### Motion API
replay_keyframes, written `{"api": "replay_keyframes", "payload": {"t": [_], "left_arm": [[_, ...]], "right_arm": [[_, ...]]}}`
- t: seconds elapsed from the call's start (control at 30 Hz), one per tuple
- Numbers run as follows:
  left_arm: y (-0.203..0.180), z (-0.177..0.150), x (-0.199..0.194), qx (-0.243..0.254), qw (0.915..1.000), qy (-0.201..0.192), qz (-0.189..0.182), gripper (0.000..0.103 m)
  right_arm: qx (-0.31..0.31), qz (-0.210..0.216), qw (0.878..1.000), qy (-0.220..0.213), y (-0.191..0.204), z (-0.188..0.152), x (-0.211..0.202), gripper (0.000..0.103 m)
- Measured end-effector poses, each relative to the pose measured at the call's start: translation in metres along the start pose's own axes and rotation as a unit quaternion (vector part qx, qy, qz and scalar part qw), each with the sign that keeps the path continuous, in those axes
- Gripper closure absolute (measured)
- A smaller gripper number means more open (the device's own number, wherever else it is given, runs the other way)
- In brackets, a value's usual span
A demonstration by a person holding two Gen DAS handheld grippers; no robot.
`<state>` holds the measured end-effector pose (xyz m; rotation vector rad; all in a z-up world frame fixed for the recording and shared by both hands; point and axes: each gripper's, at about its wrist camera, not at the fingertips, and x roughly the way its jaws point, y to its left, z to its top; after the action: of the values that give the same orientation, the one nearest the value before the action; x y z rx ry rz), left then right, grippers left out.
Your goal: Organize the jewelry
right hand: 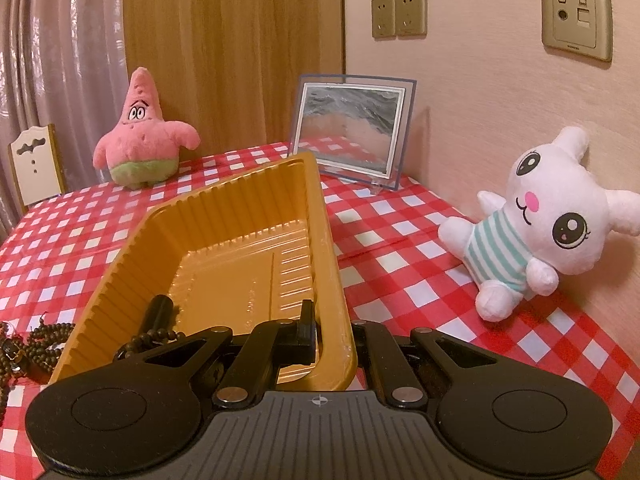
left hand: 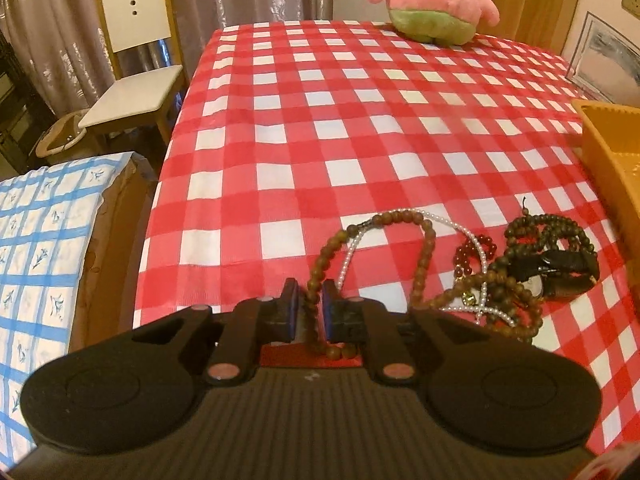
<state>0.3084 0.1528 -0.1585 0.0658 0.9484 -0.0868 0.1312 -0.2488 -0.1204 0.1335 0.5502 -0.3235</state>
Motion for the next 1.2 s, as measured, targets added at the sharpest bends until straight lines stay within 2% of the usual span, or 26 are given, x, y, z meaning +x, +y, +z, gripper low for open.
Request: {"api": "replay_keyframes", "payload": {"t": [0.03, 0.17, 0.47, 0.87, 1.2], "left_arm": [[0.000, 0.001, 0.000, 0.001, 1.0000, 0.001, -0.003, 0.097], [-0.001, 0.005, -0.007, -0.007, 0.9999, -0.002, -0.012, 0.098], [-0.019, 0.034, -0.092, 0.003, 0.9941, -0.097, -0.050, 0.098], [-0.058, 0.074, -0.187, 0.031, 0.9749, -0.197, -0.098, 0.098], [-0.101, 0.092, -0.223, 0.072, 0.9562, -0.239, -0.152, 0.098]], "right_arm": [[0.001, 0.000, 1.000, 0.000, 0.000, 0.000, 0.000, 0.098], [0.002, -0.001, 1.000, 0.001, 0.000, 0.000, 0.000, 0.098], [0.004, 0.000, 1.000, 0.001, 0.000, 0.000, 0.001, 0.098], [0.006, 0.008, 1.000, -0.002, -0.001, 0.001, 0.002, 0.098], [0.004, 0.015, 1.000, -0.007, 0.002, 0.006, 0.000, 0.098]]}}
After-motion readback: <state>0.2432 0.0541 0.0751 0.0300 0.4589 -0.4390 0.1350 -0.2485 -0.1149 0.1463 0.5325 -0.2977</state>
